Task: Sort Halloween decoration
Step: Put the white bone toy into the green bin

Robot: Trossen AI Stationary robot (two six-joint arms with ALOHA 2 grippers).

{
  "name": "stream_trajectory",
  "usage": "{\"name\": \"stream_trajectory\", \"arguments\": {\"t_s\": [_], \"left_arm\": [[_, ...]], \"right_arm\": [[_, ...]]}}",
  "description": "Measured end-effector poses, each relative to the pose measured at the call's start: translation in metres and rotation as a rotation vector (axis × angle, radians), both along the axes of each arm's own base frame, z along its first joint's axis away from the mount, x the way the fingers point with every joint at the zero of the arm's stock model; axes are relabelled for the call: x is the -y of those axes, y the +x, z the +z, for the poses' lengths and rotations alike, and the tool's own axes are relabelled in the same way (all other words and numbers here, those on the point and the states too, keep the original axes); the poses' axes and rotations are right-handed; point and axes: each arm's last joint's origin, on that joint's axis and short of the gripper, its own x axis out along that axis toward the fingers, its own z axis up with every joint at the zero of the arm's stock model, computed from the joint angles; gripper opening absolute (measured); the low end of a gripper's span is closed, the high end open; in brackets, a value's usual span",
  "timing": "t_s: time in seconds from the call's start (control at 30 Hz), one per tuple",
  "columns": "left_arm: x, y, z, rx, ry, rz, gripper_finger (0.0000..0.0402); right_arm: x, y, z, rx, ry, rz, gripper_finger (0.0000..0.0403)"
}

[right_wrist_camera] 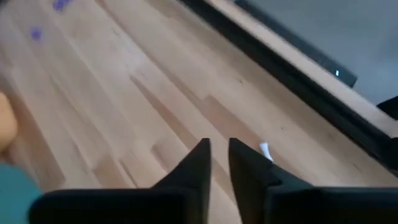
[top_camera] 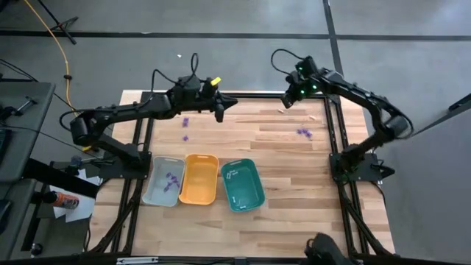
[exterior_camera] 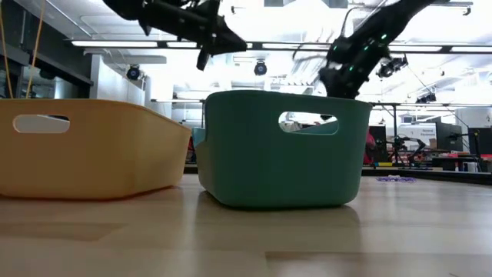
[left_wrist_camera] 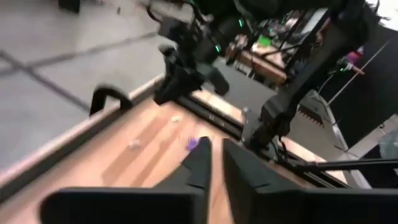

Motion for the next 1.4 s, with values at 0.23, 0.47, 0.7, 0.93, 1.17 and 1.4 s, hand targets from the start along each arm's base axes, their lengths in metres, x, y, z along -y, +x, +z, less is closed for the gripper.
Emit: {"name": "stream_trajectory", "arguments": {"t_s": [0.23,0.47,0.7,0.93,1.17,1.4], "left_arm": [[0.004,0.002,-0.003,-0.018,-0.032,-0.006,0.0003],[0.01,0.004,-0.002,-0.015,-0.038,-0.021,0.0001],[0.011,0.004,-0.001,-0.011,-0.019,-0.027,0.0],[0.011,0.004,-0.001,-0.01,0.0,-0.031,0.0],[0.011,0.004,-0.001,-0.013,0.009,-0.032,0.0],[0.011,0.004,-0.001,-0.013,0.009,-0.033,0.0]], "right_arm": [[0.033,0.022,-0.041,-0.24,0.096,0.134,0.0147],[0.062,0.041,-0.07,-0.439,0.114,0.193,0.0207],[0.07,0.049,-0.091,-0.488,0.105,0.28,0.0206],[0.069,0.052,-0.097,-0.52,0.099,0.287,0.019],[0.057,0.059,-0.105,-0.548,0.103,0.315,0.0169],[0.049,0.059,-0.116,-0.602,0.079,0.324,0.0151]]}}
